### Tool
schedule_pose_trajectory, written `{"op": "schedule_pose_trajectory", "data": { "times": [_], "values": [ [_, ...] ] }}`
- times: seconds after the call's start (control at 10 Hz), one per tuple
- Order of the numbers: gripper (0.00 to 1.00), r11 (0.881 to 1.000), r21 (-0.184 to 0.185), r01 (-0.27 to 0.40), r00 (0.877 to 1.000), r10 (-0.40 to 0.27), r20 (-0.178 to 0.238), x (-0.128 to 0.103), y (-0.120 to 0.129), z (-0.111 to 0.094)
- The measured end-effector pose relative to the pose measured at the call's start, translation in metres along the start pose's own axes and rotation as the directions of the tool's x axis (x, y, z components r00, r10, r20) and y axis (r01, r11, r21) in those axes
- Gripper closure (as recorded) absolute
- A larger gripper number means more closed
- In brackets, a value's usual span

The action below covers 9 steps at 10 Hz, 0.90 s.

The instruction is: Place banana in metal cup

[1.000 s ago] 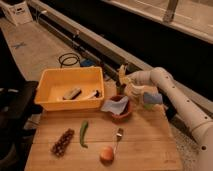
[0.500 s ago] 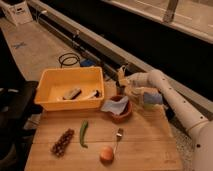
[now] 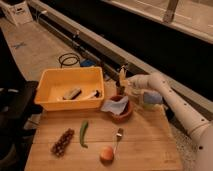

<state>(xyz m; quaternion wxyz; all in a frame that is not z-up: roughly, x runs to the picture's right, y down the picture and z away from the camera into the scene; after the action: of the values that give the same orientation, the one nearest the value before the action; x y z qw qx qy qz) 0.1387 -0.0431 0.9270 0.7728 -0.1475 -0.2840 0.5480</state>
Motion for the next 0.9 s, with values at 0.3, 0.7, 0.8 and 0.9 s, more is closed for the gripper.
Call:
{"op": "schedule_pose_trajectory", "data": {
  "times": [0.3,0.7,0.8,0.9],
  "values": [
    [0.28,1.000,0.009,-0.014,1.000,0.014,0.006,0.003,-0.002,-0.004],
    [0.28,1.000,0.018,-0.016,1.000,0.015,0.011,0.001,-0.002,-0.007],
    [0.28,1.000,0.022,-0.013,1.000,0.012,0.015,-0.002,-0.004,-0.008],
    [0.28,1.000,0.030,0.002,1.000,-0.003,0.023,-0.010,-0.007,-0.012]
  ]
}}
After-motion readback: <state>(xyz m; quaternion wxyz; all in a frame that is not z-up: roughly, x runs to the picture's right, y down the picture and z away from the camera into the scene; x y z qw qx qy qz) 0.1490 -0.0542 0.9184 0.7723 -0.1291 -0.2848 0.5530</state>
